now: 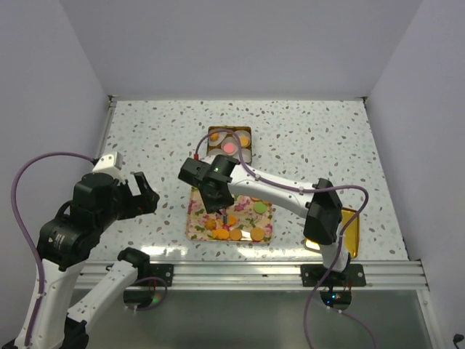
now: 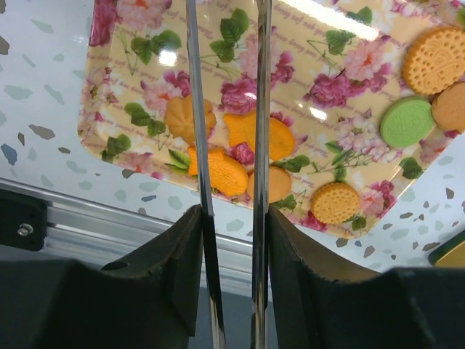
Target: Pack the cookies
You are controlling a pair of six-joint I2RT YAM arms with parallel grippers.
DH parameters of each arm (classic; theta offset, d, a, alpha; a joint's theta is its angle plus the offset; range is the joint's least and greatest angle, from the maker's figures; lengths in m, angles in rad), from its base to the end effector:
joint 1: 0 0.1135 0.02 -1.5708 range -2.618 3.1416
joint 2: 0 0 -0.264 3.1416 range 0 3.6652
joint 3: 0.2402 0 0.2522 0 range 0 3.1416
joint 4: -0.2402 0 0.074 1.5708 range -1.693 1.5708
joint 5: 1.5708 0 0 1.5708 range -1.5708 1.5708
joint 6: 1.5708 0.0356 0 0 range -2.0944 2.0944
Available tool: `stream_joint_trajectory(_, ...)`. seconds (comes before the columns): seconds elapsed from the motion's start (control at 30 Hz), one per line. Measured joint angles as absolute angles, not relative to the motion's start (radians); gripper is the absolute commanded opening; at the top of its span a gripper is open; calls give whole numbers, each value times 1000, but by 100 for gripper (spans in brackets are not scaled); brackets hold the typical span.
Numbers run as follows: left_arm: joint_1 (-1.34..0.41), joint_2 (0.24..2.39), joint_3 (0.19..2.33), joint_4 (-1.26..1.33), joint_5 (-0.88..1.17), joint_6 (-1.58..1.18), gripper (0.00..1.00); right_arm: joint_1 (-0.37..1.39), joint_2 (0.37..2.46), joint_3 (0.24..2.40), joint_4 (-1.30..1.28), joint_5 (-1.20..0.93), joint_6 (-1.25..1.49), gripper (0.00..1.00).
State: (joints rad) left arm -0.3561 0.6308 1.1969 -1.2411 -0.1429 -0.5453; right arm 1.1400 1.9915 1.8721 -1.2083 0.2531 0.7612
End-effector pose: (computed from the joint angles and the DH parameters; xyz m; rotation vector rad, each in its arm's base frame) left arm 0.0642 -0.0185 0.3830 -0.2904 2.2393 -0.3269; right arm 0.1769 0.3636 0.2796 -0.4835 2.7531 0.0711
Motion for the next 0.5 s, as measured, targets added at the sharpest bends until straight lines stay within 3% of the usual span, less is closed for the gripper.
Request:
stream_joint_trajectory(0.3,-356,664,1213,-1219,-146,-488,100,1120,1997,2148,-1322,332,759,34)
stream_joint_trajectory(0.5,-356,673,1212,-1212,-146,-476,100,989,1970,2223,-1325,346,722,34)
